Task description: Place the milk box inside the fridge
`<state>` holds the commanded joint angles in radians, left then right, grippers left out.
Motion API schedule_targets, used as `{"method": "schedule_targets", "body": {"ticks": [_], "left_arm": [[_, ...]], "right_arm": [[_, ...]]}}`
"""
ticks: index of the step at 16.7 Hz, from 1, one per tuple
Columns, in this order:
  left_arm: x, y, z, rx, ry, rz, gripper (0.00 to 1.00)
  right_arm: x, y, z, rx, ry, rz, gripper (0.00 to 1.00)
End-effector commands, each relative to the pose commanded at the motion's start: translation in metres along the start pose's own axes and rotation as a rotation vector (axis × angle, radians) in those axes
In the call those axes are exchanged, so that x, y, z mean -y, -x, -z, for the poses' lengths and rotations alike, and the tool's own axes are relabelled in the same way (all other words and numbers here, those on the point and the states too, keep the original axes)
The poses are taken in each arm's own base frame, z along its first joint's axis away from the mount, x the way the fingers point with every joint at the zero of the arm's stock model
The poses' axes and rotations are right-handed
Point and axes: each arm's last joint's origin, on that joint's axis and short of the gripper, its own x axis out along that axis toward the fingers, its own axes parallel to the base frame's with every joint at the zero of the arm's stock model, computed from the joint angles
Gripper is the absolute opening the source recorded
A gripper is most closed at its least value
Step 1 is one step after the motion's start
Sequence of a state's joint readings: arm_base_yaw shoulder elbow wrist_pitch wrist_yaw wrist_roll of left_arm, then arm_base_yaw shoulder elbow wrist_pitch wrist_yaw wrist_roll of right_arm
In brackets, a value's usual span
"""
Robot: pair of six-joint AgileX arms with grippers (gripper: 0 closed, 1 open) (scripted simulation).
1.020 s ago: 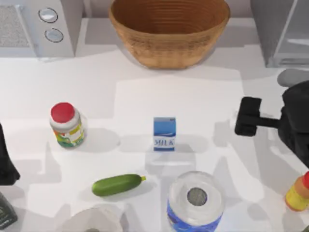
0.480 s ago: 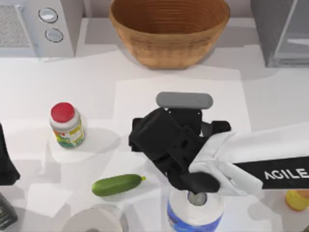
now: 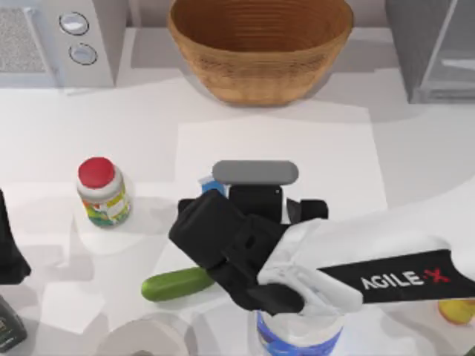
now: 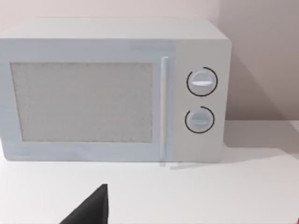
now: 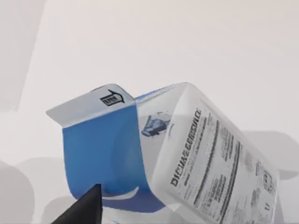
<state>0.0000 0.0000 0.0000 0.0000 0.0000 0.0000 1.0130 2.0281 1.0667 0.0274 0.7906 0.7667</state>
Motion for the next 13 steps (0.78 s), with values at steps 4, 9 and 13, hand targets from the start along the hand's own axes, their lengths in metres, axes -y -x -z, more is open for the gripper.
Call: {"method": "schedule_targets", "body": {"ticks": [4, 9, 13], "left_arm": [[0.0, 0.0, 0.0, 0.0, 0.0, 0.0, 1.0], [0.0, 0.0, 0.0, 0.0, 0.0, 0.0, 1.0], [0.0, 0.0, 0.0, 0.0, 0.0, 0.0, 1.0]], "right_arm": [[-0.001, -0.004, -0.01, 0.003, -0.002, -0.004, 1.0], [-0.001, -0.036, -0.016, 0.002, -0.002, -0.001, 1.0], [0.0, -0.05, 0.0, 0.0, 0.0, 0.0, 1.0]]}}
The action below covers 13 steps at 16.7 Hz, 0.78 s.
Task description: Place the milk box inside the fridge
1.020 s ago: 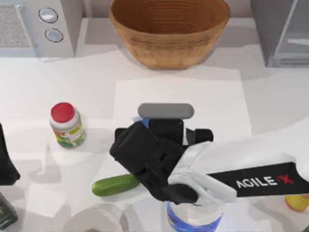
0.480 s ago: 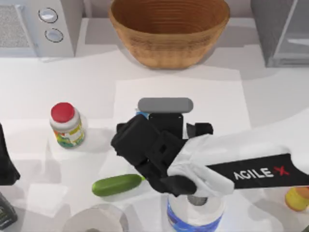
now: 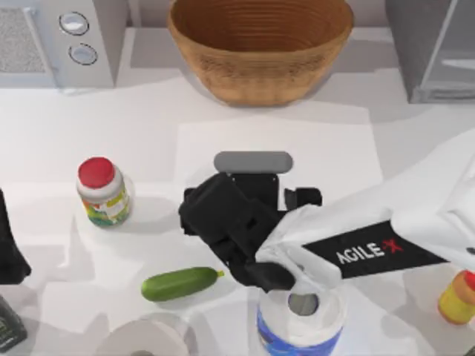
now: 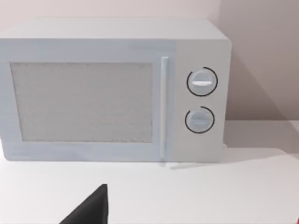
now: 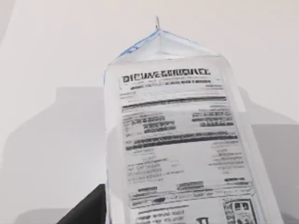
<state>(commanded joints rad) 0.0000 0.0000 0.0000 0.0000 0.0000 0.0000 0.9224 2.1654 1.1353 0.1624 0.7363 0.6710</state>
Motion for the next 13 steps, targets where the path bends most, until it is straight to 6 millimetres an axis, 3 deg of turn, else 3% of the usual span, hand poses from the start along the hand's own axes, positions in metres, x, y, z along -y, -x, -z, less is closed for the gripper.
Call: {"method": "schedule_targets", "body": {"ticks": [3, 13], "left_arm": [[0.0, 0.0, 0.0, 0.0, 0.0, 0.0, 1.0], [0.0, 0.0, 0.0, 0.0, 0.0, 0.0, 1.0]], "right_arm": [[0.0, -0.0001, 0.0002, 0.0, 0.0, 0.0, 1.0], [0.0, -0.0001, 0.0002, 0.0, 0.0, 0.0, 0.25]]}}
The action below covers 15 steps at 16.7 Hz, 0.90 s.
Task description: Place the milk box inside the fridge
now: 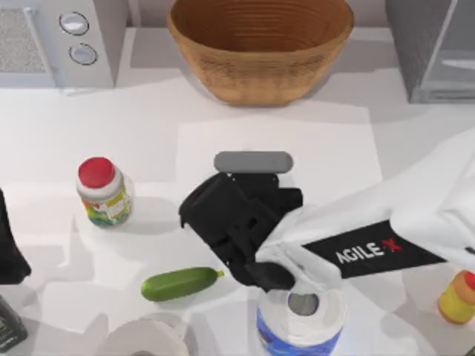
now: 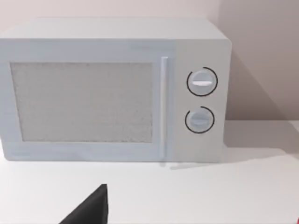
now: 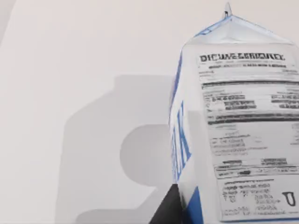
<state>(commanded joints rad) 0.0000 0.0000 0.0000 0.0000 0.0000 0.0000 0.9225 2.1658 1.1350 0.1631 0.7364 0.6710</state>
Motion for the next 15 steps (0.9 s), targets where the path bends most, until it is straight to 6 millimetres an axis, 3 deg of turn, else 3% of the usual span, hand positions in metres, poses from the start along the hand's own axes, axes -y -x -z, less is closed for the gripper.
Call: {"method": "schedule_targets", "body": {"ticks": [3, 4, 13, 15], "left_arm": [[0.0, 0.0, 0.0, 0.0, 0.0, 0.0, 1.0], [0.0, 0.0, 0.0, 0.0, 0.0, 0.0, 1.0], [0.0, 0.0, 0.0, 0.0, 0.0, 0.0, 1.0], [0.0, 0.0, 0.0, 0.0, 0.0, 0.0, 1.0]], "right_arm": [[0.0, 0.0, 0.0, 0.0, 0.0, 0.0, 0.02], [0.0, 0.0, 0.0, 0.0, 0.0, 0.0, 0.0], [-0.0012, 0.0013, -0.0009, 0.002, -0.001, -0.004, 0.0], [-0.0039, 0.0059, -0.0098, 0.005, 0.0, -0.006, 0.0]]}}
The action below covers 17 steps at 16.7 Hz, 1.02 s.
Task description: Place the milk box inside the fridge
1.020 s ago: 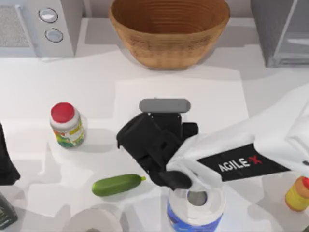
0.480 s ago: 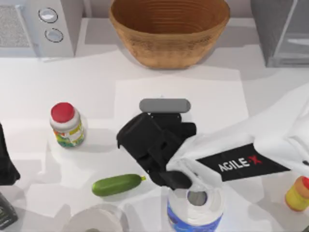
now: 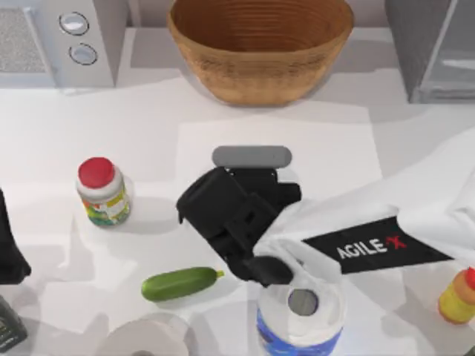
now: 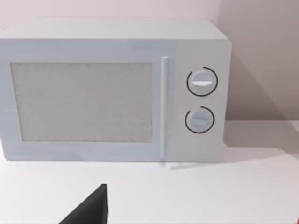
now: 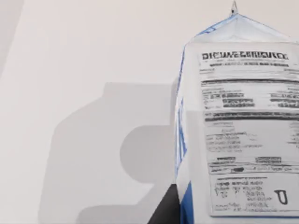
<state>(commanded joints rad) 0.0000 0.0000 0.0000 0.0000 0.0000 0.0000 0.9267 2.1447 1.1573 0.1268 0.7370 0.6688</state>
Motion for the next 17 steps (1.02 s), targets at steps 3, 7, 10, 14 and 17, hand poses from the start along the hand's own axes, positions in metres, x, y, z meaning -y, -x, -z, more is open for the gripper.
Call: {"method": "schedule_targets", "body": {"ticks": [3, 7, 10, 14, 17], "left_arm": [[0.0, 0.0, 0.0, 0.0, 0.0, 0.0, 1.0], [0.0, 0.0, 0.0, 0.0, 0.0, 0.0, 1.0], [0.0, 0.0, 0.0, 0.0, 0.0, 0.0, 1.0], [0.0, 0.0, 0.0, 0.0, 0.0, 0.0, 1.0], [0.0, 0.0, 0.0, 0.0, 0.0, 0.0, 1.0]], "right_arm": [[-0.002, 0.012, -0.021, -0.011, 0.008, 0.008, 0.0], [-0.006, 0.032, -0.056, 0.003, -0.01, -0.004, 0.0], [-0.004, 0.045, -0.074, -0.007, -0.002, 0.004, 0.0], [0.001, 0.073, -0.107, -0.01, 0.0, 0.006, 0.0], [0.002, 0.079, -0.115, -0.004, -0.002, 0.002, 0.0]]}}
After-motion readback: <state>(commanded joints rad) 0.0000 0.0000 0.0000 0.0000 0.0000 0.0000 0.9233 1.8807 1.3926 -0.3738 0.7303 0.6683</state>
